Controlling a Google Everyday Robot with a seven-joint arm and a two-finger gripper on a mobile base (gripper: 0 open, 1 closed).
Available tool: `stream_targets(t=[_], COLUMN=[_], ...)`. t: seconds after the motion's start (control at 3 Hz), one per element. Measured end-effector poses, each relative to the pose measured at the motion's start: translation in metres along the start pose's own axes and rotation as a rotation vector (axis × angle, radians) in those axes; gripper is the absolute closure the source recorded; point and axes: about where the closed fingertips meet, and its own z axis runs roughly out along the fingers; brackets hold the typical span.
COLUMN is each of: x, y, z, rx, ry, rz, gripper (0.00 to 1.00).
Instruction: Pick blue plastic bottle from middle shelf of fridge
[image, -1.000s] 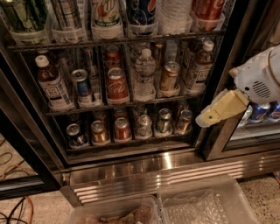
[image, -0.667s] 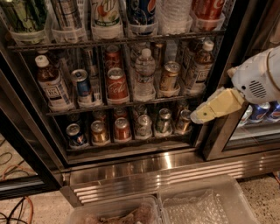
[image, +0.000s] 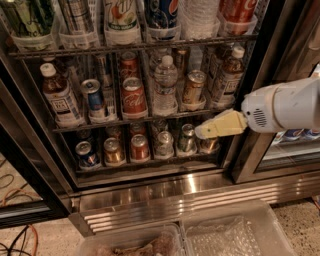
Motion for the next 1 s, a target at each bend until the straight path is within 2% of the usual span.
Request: stream_targets(t=[0.33, 0.67, 1.0], x=[0.007, 0.003, -0.001], y=[-0.006, -0.02, -0.026], z=[0.036, 0.069, 0.069], rx=[0.028, 0.057, 0.076], ry=[-0.063, -0.128, -0.148], rz=[0.067, 0.116, 0.117], gripper=[0.0, 0.0, 0.0])
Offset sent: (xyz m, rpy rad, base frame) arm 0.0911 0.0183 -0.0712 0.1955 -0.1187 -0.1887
